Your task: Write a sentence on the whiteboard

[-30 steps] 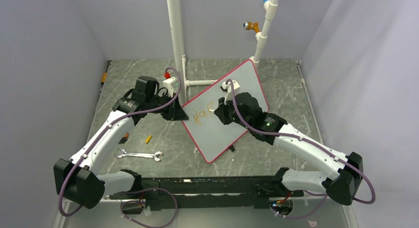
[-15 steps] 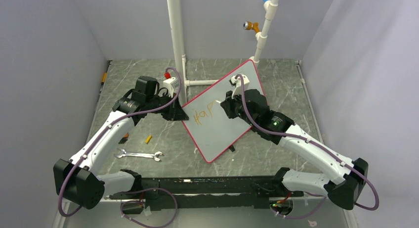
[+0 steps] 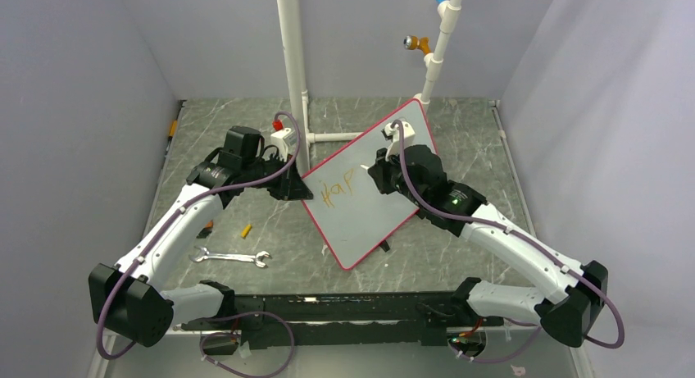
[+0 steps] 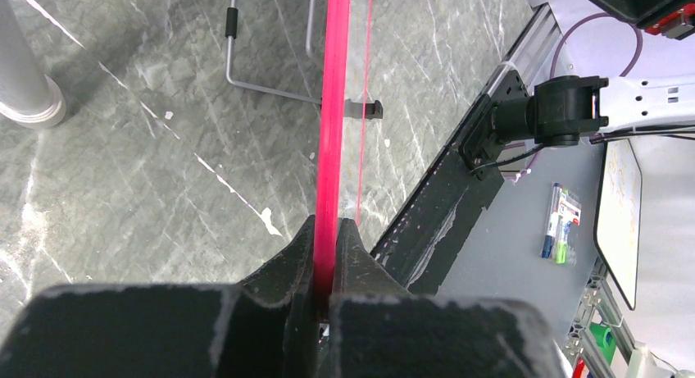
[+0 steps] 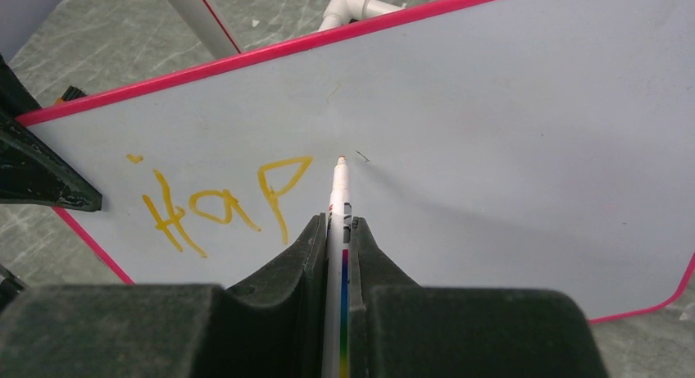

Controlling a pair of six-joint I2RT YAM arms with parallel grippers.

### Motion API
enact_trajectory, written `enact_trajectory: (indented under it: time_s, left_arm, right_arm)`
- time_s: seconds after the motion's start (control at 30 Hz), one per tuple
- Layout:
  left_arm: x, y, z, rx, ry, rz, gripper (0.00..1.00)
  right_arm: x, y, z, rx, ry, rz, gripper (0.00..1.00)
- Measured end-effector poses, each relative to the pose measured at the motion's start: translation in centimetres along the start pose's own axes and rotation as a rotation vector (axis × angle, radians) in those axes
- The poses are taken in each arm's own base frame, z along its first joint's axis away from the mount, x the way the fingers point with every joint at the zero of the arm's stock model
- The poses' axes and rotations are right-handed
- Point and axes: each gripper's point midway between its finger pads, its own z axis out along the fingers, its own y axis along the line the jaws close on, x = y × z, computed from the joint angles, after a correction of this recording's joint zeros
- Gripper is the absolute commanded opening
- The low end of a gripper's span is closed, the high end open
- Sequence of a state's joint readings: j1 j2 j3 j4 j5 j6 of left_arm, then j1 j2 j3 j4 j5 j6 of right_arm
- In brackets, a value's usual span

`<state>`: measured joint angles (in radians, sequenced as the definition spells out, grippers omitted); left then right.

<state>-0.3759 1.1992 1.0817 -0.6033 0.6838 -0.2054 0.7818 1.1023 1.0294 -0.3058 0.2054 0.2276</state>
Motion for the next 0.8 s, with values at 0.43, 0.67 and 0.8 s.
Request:
enact_trajectory:
  time_s: [0.43,0.67,0.8]
  left_arm:
    - [0.0,0.0,0.0,0.0,0.0,0.0,0.0]
    - [0.0,0.0,0.0,-0.001,0.001,-0.002,0.0]
    - [0.0,0.0,0.0,-0.002,0.0,-0.002,0.0]
  right_arm:
    - [0.9,0.2,1.0,-0.005,0.034,-0.006,0.0]
    - [0.8,0.4,1.2,-0.016,0.031,-0.005,0.0]
    - [0.7,0.4,1.3,-0.015,0.03,-0.004,0.0]
